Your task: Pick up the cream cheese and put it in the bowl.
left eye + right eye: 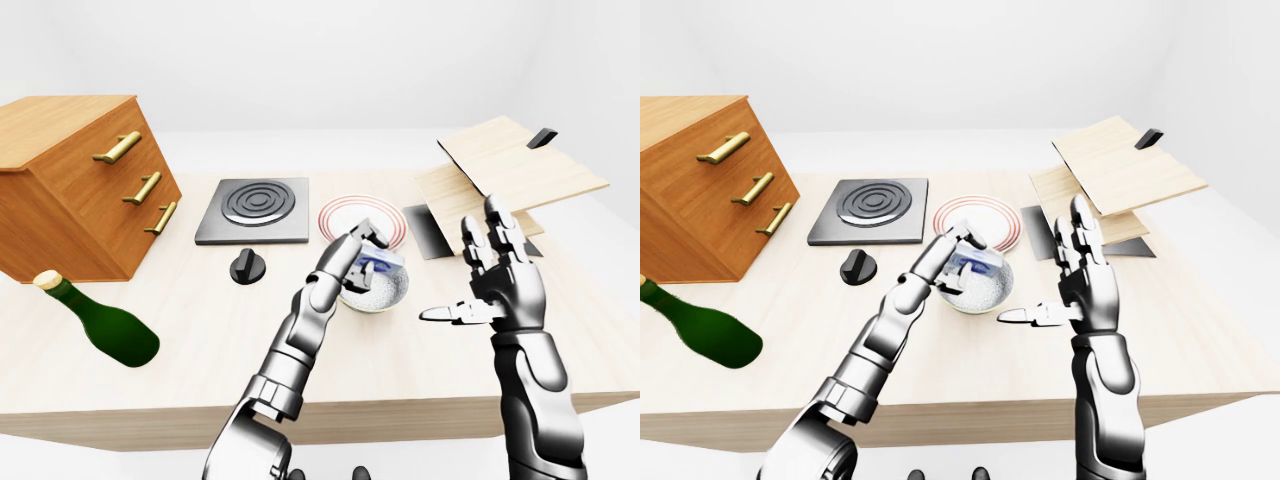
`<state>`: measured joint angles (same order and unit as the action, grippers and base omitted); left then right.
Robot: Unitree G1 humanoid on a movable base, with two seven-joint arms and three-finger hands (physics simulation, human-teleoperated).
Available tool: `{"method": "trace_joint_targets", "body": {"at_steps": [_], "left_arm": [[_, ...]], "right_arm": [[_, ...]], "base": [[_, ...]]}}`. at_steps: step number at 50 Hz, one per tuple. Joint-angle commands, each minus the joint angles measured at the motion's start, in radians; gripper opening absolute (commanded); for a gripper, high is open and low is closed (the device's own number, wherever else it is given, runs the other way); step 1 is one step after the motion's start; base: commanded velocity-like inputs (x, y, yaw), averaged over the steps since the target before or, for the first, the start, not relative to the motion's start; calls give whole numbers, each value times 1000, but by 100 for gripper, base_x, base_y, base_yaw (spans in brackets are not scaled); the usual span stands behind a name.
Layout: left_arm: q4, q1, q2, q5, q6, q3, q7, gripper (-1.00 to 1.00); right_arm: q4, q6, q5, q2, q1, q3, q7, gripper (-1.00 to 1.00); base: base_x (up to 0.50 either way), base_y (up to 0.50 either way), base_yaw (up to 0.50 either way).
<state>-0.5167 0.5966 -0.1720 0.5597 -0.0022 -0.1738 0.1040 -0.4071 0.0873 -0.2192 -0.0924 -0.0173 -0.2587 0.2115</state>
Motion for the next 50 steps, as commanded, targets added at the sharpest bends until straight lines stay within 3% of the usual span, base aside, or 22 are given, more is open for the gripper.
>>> {"method": "trace_joint_targets", "body": {"at_steps": [1, 4, 7, 11, 13, 19, 23, 50], "left_arm": [[-130, 50, 10, 12, -65, 25, -42, -100], [-158, 61, 24, 33, -79, 28, -48, -100], [-144, 60, 35, 52, -72, 30, -37, -100], [-168, 67, 45, 68, -83, 34, -33, -100], [-154, 56, 45, 78, -63, 31, -7, -100], [-159, 45, 41, 93, -71, 27, 0, -100], [-183, 45, 34, 99, -85, 23, -8, -100], [-347, 118, 43, 91, -85, 45, -62, -100]], "right_arm": [[-13, 0, -5, 0, -3, -4, 1, 100], [-10, 0, -5, 1, -2, -3, 1, 100], [-14, 0, -6, 1, -3, -3, 1, 100], [-9, 0, -5, 2, -1, -1, 1, 100], [-11, 0, -5, 2, -1, 1, 0, 100], [-15, 0, -3, 3, -4, 3, 1, 100], [-18, 0, -3, 3, -4, 4, 0, 100], [-60, 0, -11, 8, -19, -6, 7, 100]], "base": [[0, 0, 0], [0, 0, 0], [0, 0, 0], [0, 0, 0], [0, 0, 0], [0, 0, 0], [0, 0, 0], [0, 0, 0]]}}
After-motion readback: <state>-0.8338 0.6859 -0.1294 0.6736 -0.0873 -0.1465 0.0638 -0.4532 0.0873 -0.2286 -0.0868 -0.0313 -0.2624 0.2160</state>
